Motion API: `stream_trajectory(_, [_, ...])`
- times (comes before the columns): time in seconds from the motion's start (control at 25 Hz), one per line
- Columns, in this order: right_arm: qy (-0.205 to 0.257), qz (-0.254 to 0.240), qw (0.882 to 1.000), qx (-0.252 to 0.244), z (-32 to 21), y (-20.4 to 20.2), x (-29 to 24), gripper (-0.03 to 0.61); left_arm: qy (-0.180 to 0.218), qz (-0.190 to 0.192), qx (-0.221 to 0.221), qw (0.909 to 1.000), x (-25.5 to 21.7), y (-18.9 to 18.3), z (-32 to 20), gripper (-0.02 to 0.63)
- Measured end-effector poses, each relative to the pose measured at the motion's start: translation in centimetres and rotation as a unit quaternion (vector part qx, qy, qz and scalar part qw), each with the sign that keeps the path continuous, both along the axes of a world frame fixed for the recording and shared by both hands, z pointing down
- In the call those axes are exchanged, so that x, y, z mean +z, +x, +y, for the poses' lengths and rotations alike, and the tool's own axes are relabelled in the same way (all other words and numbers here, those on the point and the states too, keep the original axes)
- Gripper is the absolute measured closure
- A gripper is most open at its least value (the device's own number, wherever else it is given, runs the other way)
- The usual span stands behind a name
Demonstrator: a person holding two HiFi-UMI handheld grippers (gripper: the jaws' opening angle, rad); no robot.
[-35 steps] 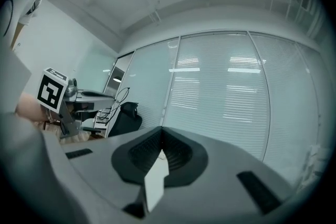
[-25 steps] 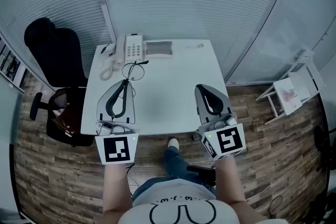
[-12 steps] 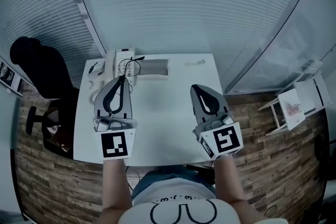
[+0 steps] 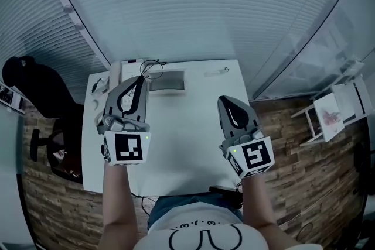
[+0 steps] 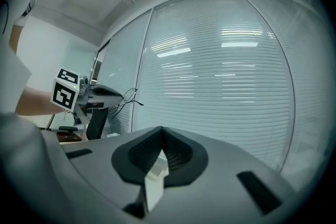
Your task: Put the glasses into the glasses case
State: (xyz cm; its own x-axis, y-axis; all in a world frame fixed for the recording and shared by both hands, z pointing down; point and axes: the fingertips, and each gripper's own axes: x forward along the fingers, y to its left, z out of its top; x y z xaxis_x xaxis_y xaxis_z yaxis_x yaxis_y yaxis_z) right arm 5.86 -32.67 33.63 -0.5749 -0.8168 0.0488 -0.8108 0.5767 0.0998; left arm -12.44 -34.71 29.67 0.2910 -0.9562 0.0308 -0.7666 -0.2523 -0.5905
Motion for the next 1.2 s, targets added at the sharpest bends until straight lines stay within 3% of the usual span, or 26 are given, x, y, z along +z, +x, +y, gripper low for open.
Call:
stream_trajectory(0.12, [-0.007, 0.000, 1.000, 0.011, -0.4, 0.4, 0.4, 0.568, -0.025, -0.060, 0.038, 0.9972, 1.2, 0.7, -1.8, 0.592])
stream_trajectory(0.24, [-0.017, 0.001, 1.000, 0.020, -0.6, 0.5, 1.1, 0.568, -0.058, -0.093, 0.074, 0.9912, 2.4, 1.1, -3.1, 0.592])
stream_trajectory(0.48, [-0.029, 0.012, 0.999, 0.027, -0.4, -0.2, 2.0, 0.568, -0.131, -0.150, 0.147, 0.9689, 5.4, 1.4, -5.4, 0.592])
stream_trajectory(0.8, [-0.051, 0.022, 0.998, 0.031, -1.1, -0.4, 3.4, 0.568, -0.235, -0.174, 0.189, 0.9373, 12.4, 1.8, -9.7, 0.592])
stream_trajectory(1.0, [-0.072, 0.024, 0.996, 0.039, -2.2, -0.2, 5.3, 0.568, -0.271, -0.200, 0.201, 0.9199, 17.0, 2.4, -12.0, 0.592])
stream_trajectory(1.2, [-0.093, 0.029, 0.994, 0.056, -3.4, 0.3, 6.7, 0.568, -0.303, -0.193, 0.221, 0.9068, 20.3, 3.1, -13.6, 0.592])
